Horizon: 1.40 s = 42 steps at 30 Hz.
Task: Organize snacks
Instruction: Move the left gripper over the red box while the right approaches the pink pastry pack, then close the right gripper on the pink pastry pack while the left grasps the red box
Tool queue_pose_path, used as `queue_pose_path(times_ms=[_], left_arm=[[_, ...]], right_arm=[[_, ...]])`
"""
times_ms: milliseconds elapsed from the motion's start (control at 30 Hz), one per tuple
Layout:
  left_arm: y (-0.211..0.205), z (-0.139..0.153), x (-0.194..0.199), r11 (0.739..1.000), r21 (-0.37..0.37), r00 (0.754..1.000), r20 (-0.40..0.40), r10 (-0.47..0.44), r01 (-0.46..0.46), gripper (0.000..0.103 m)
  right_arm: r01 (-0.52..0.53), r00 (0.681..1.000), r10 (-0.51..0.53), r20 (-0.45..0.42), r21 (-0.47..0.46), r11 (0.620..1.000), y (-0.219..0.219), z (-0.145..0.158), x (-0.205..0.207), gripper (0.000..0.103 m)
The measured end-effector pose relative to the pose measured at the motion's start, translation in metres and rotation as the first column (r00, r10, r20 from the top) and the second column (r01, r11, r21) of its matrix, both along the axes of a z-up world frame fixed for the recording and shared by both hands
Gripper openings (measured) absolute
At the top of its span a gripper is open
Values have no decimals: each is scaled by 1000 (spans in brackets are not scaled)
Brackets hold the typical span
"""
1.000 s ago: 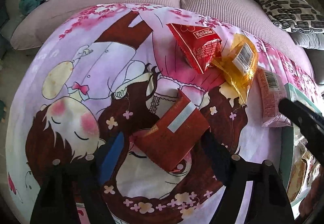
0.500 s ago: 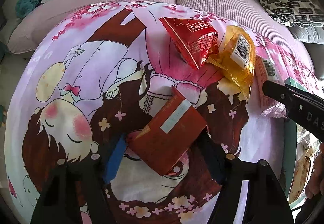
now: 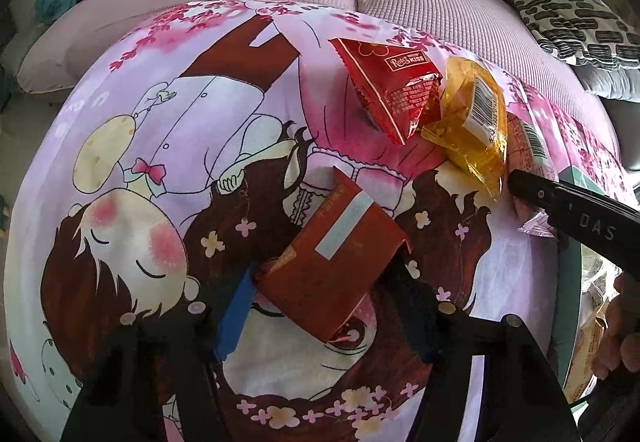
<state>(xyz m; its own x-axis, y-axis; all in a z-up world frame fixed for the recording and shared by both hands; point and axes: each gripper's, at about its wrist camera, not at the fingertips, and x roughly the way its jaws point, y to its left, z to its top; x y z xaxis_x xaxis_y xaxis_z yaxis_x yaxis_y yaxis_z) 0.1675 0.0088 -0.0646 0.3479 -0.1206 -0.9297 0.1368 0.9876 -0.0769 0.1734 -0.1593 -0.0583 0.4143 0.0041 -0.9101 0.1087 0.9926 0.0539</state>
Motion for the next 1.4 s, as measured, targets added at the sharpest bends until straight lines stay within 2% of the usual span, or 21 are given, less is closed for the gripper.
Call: queue_pose_path(times_ms=[233,533,867,967,1400], left_arm=[[2,0,-2,1000,4,1000,-2,5,-5,66],[4,1,-5,1000,-2,1000,-6,7,-7,65],[-1,4,-10,1000,2,1000,-4,-15,15,54],[-3,5,-10,1000,-4,1000,-2,-26,26,50],[-4,3,-8,1000,-3,1000,-3,-17,17,50]], right_arm=[[-2,1000,2,9,-6,1000,2,3,-9,43],[-31,1000,31,5,18,999,15,11,-45,42],[-40,999,41,-16,45,998,28,7,-95,42],[-33,999,34,-18,48,998,30,3,-96,42],[-15,1000,14,3,50,999,30,-2,-87,43]])
